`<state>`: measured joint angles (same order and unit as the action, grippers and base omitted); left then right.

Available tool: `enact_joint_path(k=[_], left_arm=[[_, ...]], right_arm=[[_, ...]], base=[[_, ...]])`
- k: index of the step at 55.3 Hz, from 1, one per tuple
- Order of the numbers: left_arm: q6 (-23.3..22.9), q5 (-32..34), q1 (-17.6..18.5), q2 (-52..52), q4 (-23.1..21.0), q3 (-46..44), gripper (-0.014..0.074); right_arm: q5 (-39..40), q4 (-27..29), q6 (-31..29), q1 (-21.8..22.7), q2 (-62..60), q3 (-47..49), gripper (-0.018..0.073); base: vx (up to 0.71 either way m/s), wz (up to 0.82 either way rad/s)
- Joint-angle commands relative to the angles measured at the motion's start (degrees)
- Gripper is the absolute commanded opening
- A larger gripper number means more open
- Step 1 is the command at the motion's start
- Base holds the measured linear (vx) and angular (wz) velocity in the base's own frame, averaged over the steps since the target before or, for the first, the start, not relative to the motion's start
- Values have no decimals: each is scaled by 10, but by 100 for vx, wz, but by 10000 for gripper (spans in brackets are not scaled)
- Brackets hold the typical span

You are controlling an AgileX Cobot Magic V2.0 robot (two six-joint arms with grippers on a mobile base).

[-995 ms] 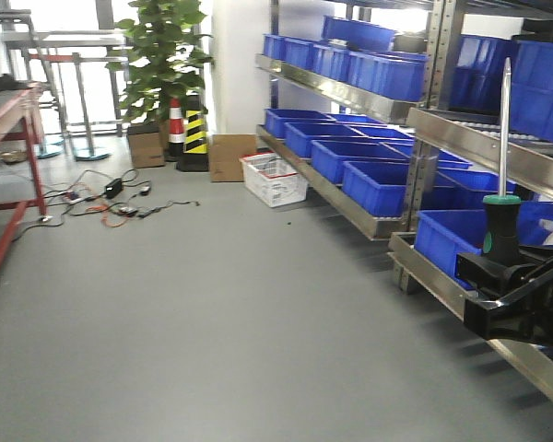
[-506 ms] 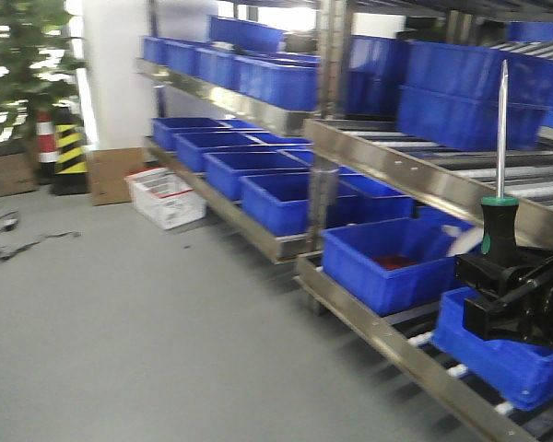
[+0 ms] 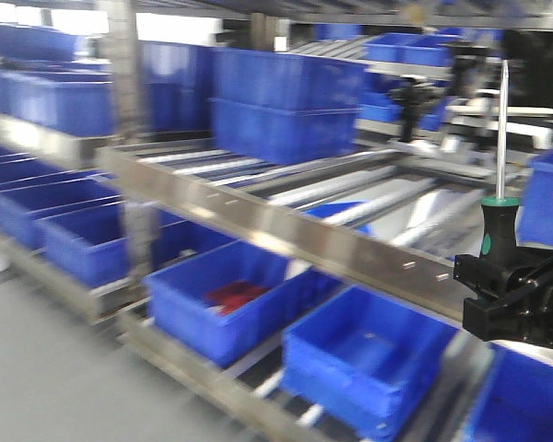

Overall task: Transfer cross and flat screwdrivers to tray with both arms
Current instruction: 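Drive the base to the shelf holding the grey metal tray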

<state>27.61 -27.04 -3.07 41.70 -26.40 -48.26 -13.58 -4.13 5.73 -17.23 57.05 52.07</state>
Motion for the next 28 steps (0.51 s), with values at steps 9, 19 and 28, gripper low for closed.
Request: enact_joint_path(k=[9, 19, 28], left_arm=[[0, 50, 4, -4, -14, -16, 3], [0, 50, 4, -4, -14, -16, 3], [0, 50, 4, -4, -14, -16, 3]], right_arm=[[53, -6, -2, 2, -8, 17, -8], [53, -6, -2, 2, -8, 17, -8], [54, -6, -2, 2, -8, 17, -8]], base=[[45, -69], [42, -70], [37, -71]])
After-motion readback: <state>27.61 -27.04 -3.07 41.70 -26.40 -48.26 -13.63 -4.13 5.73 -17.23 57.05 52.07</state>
